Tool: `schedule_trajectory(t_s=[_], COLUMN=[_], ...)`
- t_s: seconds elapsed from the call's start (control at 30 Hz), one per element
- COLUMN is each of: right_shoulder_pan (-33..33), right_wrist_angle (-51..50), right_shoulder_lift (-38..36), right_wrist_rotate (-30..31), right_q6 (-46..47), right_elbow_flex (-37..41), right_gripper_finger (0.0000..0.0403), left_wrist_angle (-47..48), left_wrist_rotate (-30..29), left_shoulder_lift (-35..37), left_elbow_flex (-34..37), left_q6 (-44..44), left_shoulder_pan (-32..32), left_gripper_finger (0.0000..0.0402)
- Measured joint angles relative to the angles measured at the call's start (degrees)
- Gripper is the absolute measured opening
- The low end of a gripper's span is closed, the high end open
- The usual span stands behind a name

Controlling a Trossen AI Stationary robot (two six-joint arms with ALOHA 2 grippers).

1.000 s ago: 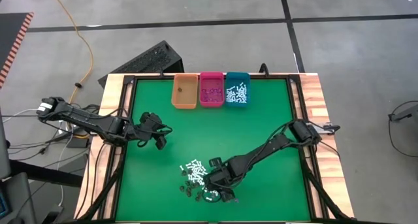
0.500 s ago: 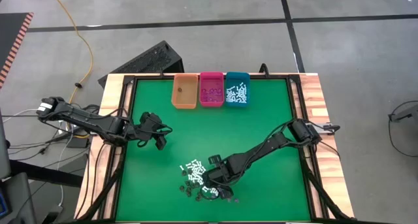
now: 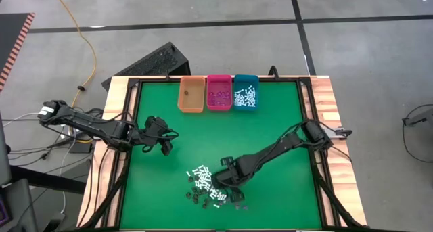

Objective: Sort Halloween decoration
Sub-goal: Put the white bone toy into the blue bin

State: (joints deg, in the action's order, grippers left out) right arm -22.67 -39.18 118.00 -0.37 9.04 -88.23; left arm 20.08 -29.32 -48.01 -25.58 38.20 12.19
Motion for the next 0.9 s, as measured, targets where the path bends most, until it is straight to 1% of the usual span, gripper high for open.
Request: schedule_trajectory(t_s=[0.1,0.17,0.23,0.33,0.47,0.67,0.77,0.83,0.9], right_shoulder_pan=[2.1,3.8,6.2,11.3,20.2,36.6,44.3,48.5,51.0], right_wrist_angle=[-4.0,-7.3,-11.1,-15.4,-20.0,-19.8,-18.5,-17.5,-16.1], right_shoulder_lift=[-2.6,-4.2,-6.1,-10.3,-15.8,-23.8,-25.0,-25.0,-24.6], right_wrist_rotate=[0.4,2.1,3.9,4.4,6.2,12.6,15.4,15.4,13.9], right_q6=[-1.4,-3.4,-5.5,-7.9,-11.0,-12.7,-12.1,-12.3,-13.3], right_elbow_flex=[0.0,0.0,0.1,1.3,2.8,4.9,5.2,5.2,5.2], right_gripper_finger=[0.0016,0.0016,0.0016,0.0017,0.0017,0.0019,0.0025,0.0038,0.0056], left_wrist_angle=[0.2,0.3,0.3,0.4,1.0,1.6,1.6,1.5,1.5], left_wrist_rotate=[0.0,0.0,0.0,0.0,0.0,0.0,0.0,0.0,-0.6], left_shoulder_lift=[0.0,0.0,0.0,0.0,0.0,0.0,0.0,0.0,0.0], left_elbow_flex=[0.0,0.0,0.0,0.0,0.0,0.0,0.0,0.0,0.0], left_q6=[0.0,0.0,-0.3,-0.5,-0.5,-0.5,-0.5,-0.5,-0.5], left_shoulder_pan=[0.0,0.0,0.0,0.0,0.0,0.0,0.0,0.0,0.0], left_gripper_finger=[0.0144,0.0144,0.0144,0.0144,0.0144,0.0144,0.0144,0.0144,0.0144])
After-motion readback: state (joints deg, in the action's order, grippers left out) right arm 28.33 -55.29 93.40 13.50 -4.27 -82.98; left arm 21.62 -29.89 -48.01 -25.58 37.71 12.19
